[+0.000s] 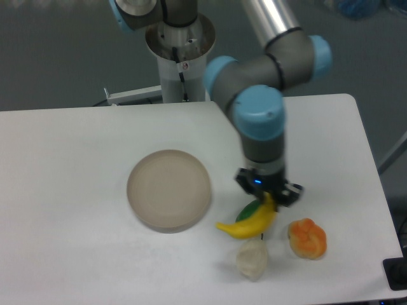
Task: Place bananas on a plate
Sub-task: 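Lift the banana and carry it over the beige plate, then lower the banana onto the plate and open the gripper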
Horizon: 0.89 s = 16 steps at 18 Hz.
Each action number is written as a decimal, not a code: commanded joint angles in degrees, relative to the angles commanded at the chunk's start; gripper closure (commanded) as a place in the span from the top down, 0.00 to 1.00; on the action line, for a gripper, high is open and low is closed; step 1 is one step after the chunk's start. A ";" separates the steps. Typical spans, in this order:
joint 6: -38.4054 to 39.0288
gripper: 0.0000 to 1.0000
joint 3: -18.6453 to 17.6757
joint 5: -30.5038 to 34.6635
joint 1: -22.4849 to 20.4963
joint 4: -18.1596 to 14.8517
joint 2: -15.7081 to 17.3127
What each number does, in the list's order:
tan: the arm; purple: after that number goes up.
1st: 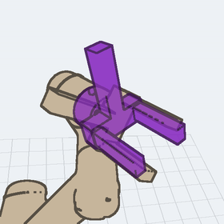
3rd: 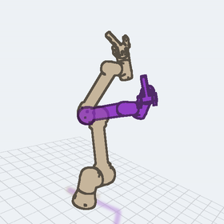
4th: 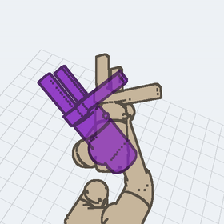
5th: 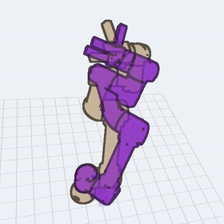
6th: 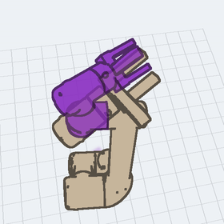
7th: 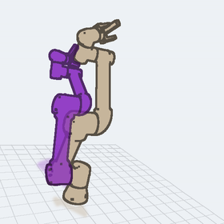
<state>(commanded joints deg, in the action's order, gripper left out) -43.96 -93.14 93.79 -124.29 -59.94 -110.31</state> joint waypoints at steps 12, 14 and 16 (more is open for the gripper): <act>11.80 0.22 -10.48 -0.36 10.12 2.11 0.18; 11.80 0.23 -11.88 -0.27 10.12 2.99 0.10; 11.71 0.23 -12.06 -0.36 10.12 3.17 0.18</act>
<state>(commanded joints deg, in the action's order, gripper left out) -32.26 -105.21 93.43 -114.17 -56.78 -110.13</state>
